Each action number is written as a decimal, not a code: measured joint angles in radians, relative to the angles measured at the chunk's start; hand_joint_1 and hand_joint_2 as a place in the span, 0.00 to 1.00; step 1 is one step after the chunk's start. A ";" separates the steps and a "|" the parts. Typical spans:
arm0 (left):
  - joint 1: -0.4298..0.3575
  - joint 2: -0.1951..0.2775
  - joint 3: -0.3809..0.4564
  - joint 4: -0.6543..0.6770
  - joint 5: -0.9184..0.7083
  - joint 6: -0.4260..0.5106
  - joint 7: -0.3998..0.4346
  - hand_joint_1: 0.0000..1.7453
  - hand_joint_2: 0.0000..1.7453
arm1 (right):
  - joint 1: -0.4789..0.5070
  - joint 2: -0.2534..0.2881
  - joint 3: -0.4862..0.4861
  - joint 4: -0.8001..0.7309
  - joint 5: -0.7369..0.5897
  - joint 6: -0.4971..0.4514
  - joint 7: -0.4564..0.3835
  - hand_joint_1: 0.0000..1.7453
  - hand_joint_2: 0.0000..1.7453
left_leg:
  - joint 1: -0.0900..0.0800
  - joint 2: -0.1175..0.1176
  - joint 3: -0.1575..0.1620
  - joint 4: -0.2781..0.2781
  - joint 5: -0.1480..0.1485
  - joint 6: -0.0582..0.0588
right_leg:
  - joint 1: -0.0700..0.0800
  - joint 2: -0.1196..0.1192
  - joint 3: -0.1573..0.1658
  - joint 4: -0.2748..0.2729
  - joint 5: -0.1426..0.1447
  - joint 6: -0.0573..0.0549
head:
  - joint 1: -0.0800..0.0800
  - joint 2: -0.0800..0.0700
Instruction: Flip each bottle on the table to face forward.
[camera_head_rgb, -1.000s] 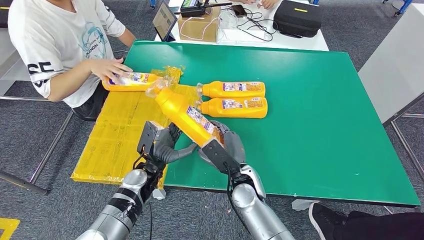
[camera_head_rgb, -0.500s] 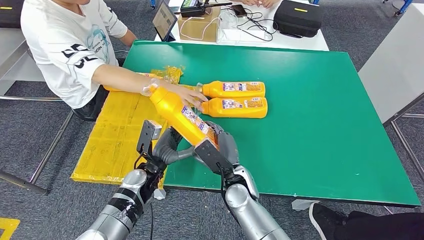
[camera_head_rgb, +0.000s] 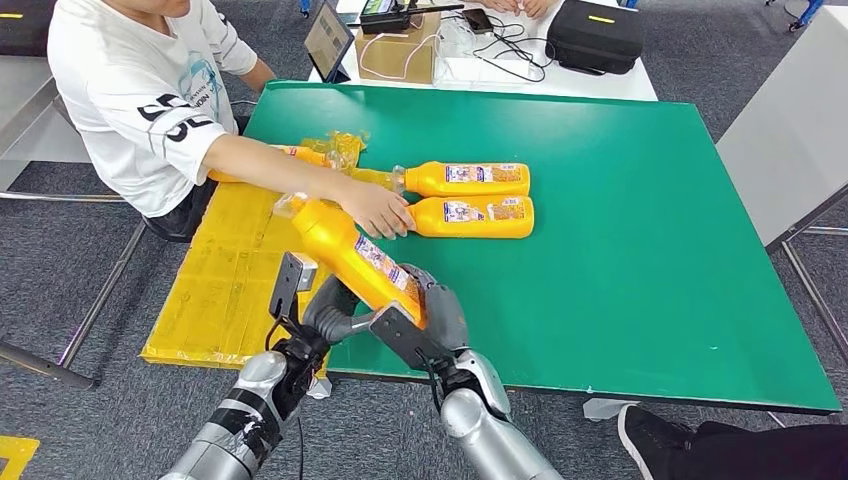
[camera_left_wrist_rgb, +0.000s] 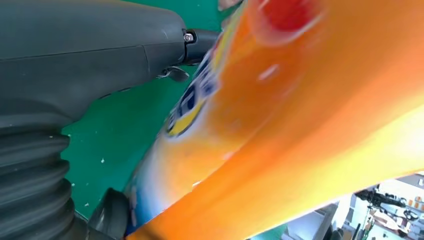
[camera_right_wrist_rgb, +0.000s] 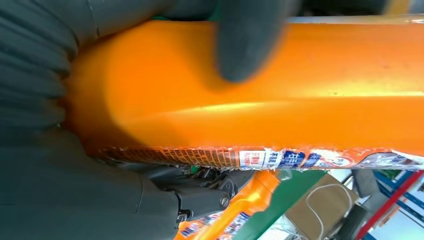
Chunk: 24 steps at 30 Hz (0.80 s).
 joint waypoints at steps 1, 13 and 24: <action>0.005 0.003 0.000 -0.006 0.005 -0.004 0.002 0.00 1.00 | 0.007 -0.004 0.001 -0.001 0.011 -0.003 0.002 1.00 1.00 | 0.000 0.000 0.000 0.000 0.000 0.000 | 0.000 0.000 0.000 0.000 0.000 0.000 | 0.000 0.000; 0.036 0.036 0.007 -0.069 0.035 -0.010 0.017 0.00 1.00 | 0.067 -0.041 0.003 -0.035 0.173 -0.030 0.053 0.39 1.00 | 0.000 0.000 0.000 0.000 0.000 0.000 | 0.000 0.000 0.000 0.000 0.000 0.000 | 0.000 0.000; 0.017 0.033 0.035 -0.116 0.125 -0.039 0.030 1.00 1.00 | 0.096 -0.053 0.011 -0.056 0.182 -0.020 0.063 0.00 1.00 | 0.000 0.000 -0.001 0.000 0.000 0.000 | 0.000 0.000 0.000 0.000 0.000 0.000 | 0.000 0.000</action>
